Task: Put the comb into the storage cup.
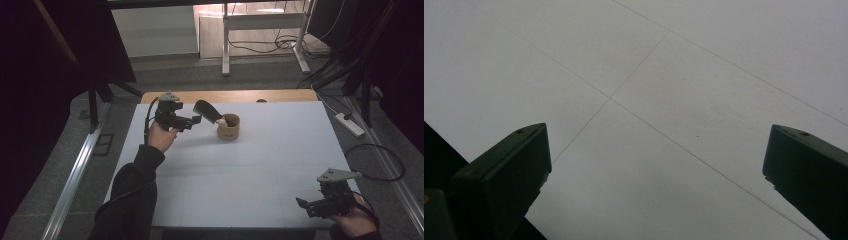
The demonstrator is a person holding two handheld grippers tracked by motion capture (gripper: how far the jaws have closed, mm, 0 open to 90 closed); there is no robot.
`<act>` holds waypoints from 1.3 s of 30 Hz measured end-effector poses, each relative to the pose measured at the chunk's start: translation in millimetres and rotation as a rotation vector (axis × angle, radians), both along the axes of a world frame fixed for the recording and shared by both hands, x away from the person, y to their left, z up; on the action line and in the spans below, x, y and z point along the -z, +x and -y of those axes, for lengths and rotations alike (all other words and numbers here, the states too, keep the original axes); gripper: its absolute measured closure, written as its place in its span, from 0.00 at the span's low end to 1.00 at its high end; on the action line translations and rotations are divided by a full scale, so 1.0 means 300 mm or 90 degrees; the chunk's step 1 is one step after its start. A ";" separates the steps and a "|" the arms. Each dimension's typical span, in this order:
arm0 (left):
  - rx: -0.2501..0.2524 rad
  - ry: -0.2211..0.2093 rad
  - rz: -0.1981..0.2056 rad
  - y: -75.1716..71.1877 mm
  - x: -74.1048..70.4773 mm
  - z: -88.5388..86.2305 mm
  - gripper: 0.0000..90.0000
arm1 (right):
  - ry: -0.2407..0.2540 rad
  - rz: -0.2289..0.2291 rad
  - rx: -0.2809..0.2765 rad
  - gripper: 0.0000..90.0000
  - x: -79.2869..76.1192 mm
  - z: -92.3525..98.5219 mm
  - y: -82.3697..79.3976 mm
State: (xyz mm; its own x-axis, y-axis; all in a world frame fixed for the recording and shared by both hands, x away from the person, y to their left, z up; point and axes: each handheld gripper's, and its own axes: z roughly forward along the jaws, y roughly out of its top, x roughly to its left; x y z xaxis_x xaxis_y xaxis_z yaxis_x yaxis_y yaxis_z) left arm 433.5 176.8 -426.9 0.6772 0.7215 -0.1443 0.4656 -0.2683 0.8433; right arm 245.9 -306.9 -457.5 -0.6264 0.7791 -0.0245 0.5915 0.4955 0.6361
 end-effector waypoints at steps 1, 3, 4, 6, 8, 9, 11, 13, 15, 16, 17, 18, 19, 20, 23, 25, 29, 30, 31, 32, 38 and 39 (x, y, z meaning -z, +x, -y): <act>0.000 -0.001 0.003 -0.003 0.002 0.000 0.00 | 0.000 0.000 0.000 0.00 0.000 0.000 0.000; 0.000 -0.002 0.004 -0.007 0.004 -0.001 0.00 | 0.000 0.000 0.000 0.00 0.000 0.000 0.000; 0.000 -0.003 0.006 -0.010 0.005 -0.002 0.00 | 0.000 0.000 0.000 0.00 0.000 0.000 0.000; 0.000 -0.003 0.009 -0.014 0.006 -0.003 0.00 | 0.000 0.001 0.000 0.00 0.000 0.000 0.000; -0.002 -0.004 0.013 -0.019 0.007 -0.004 0.00 | 0.000 0.001 0.000 0.00 0.000 0.000 0.000; -0.002 -0.006 0.013 -0.021 0.008 -0.004 0.00 | 0.000 0.001 0.000 0.00 0.000 0.000 -0.001; -0.002 -0.005 0.013 -0.026 0.011 -0.007 0.00 | 0.000 0.002 0.001 0.00 0.000 0.000 -0.001; -0.002 -0.005 0.012 -0.030 0.016 -0.009 0.00 | -0.001 0.002 0.001 0.00 0.000 0.000 -0.001; -0.002 -0.007 0.010 -0.035 0.021 -0.011 0.00 | 0.000 0.003 0.002 0.00 -0.001 0.000 -0.001; -0.003 -0.008 0.010 -0.038 0.025 -0.013 0.00 | 0.000 0.004 0.003 0.00 -0.001 0.000 -0.001; -0.003 -0.009 0.009 -0.041 0.028 -0.014 0.00 | 0.000 0.005 0.003 0.00 -0.001 0.000 -0.001; -0.003 -0.009 0.009 -0.043 0.030 -0.015 0.00 | 0.001 0.005 0.004 0.00 -0.001 0.000 -0.001; -0.004 -0.010 0.008 -0.047 0.033 -0.017 0.00 | 0.000 0.005 0.004 0.00 -0.001 0.001 -0.001; -0.004 -0.012 0.007 -0.049 0.035 -0.018 0.00 | 0.000 0.006 0.006 0.00 -0.001 0.001 -0.002; -0.008 -0.008 0.007 -0.059 0.042 -0.024 0.00 | 0.002 0.008 0.008 0.00 -0.002 0.002 -0.002; -0.010 -0.012 0.003 -0.064 0.046 -0.027 0.00 | 0.003 0.010 0.011 0.00 -0.003 0.002 -0.003; -0.014 -0.015 0.002 -0.077 0.055 -0.036 0.00 | 0.007 0.016 0.019 0.00 -0.005 0.004 -0.005; -0.015 -0.016 0.002 -0.079 0.057 -0.038 0.00 | 0.008 0.017 0.019 0.00 -0.006 0.005 -0.005; -0.016 -0.018 0.003 -0.083 0.060 -0.040 0.00 | 0.008 0.018 0.020 0.00 -0.006 0.005 -0.005; -0.016 -0.019 0.003 -0.084 0.061 -0.042 0.00 | 0.010 0.019 0.022 0.00 -0.006 0.006 -0.006; -0.018 -0.023 0.001 -0.098 0.072 -0.048 0.00 | 0.013 0.029 0.026 0.00 -0.009 0.008 -0.007; -0.018 -0.023 0.002 -0.100 0.074 -0.049 0.00 | 0.013 0.031 0.028 0.00 -0.009 0.009 -0.007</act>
